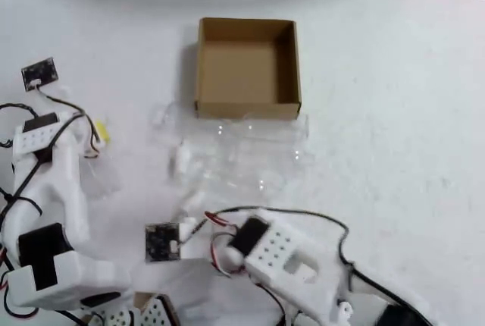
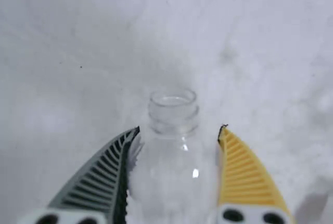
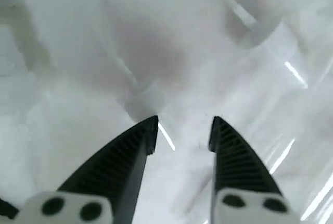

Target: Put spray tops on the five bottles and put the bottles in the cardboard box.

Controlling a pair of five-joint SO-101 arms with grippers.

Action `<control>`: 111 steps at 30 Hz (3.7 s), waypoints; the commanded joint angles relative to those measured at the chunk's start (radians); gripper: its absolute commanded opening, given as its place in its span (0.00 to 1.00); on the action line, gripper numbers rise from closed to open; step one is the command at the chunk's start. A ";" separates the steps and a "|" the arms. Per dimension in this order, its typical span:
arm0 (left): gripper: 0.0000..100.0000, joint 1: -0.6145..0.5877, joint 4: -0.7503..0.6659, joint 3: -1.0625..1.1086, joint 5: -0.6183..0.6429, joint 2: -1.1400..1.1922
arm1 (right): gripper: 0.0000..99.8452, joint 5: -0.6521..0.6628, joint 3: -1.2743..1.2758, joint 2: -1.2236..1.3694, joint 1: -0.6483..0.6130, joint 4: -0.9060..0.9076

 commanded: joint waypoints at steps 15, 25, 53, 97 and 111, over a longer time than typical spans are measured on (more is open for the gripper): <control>0.06 0.010 -0.020 -0.003 -0.014 -0.007 | 0.13 -0.051 -0.201 -0.154 -0.016 0.340; 0.06 0.012 -0.020 -0.003 -0.014 -0.007 | 0.16 -0.054 -0.064 -0.228 -0.150 0.275; 0.06 0.010 -0.020 -0.003 -0.014 -0.007 | 0.02 -0.057 -0.250 0.022 0.084 0.340; 0.06 0.010 -0.020 0.011 -0.014 -0.007 | 0.18 1.028 -0.023 -0.314 1.908 0.150; 0.06 0.010 -0.020 0.012 -0.014 -0.007 | 0.02 0.269 -0.405 -0.315 2.072 0.501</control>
